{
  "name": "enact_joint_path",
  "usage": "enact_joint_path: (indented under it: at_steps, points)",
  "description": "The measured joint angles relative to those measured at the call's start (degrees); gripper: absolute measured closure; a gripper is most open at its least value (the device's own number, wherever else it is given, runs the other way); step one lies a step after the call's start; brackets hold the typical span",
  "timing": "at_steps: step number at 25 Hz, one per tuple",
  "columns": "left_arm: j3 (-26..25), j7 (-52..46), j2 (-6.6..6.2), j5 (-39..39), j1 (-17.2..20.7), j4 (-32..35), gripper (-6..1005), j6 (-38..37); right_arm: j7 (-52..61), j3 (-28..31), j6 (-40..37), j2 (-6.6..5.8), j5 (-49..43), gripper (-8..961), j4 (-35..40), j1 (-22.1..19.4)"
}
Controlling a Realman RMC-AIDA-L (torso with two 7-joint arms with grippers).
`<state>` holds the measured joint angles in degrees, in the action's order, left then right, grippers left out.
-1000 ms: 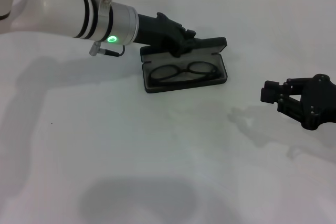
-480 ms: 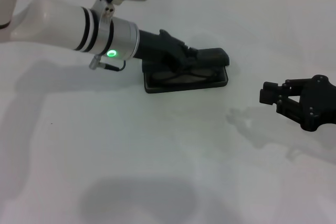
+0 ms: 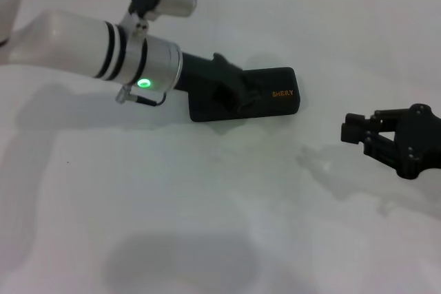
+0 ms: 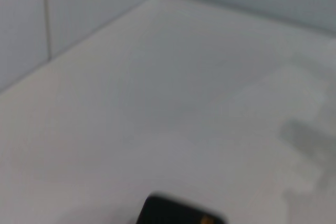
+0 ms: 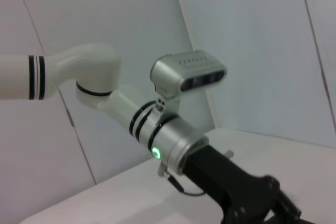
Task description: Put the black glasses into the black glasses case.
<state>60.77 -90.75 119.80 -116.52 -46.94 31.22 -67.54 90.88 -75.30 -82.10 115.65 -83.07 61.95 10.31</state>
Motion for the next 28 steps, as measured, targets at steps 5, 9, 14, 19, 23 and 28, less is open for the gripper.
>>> enact_joint_path:
  at_steps: [5,9,14,19,23,28]
  points:
    - [-0.30,-0.58,-0.27,11.17,7.80,10.55,764,-11.40,-1.34,2.41,-4.24,-0.26,-0.51,809,-1.37,0.51]
    - [-0.64,5.10,-1.75,22.75,17.07,17.74,707,-21.13,-3.97,4.53,-8.20,-0.24,-0.21,791,-3.10,1.90]
    - [-0.66,16.22,-3.32,28.99,25.92,19.10,590,-32.23,-7.70,5.00,-12.66,0.12,4.31,675,-4.15,3.66]
    - [-2.33,16.50,-3.84,29.69,29.04,17.72,464,-39.53,-9.68,4.24,-16.40,0.24,8.26,435,-5.90,6.78]
    - [-4.25,16.82,-3.09,29.95,30.20,17.02,334,-41.76,-10.12,3.25,-17.11,0.08,7.82,276,-7.86,9.55]
    - [-4.38,16.85,-3.53,30.96,31.35,15.82,291,-41.88,-10.28,3.18,-17.95,0.00,7.63,181,-10.01,12.07]
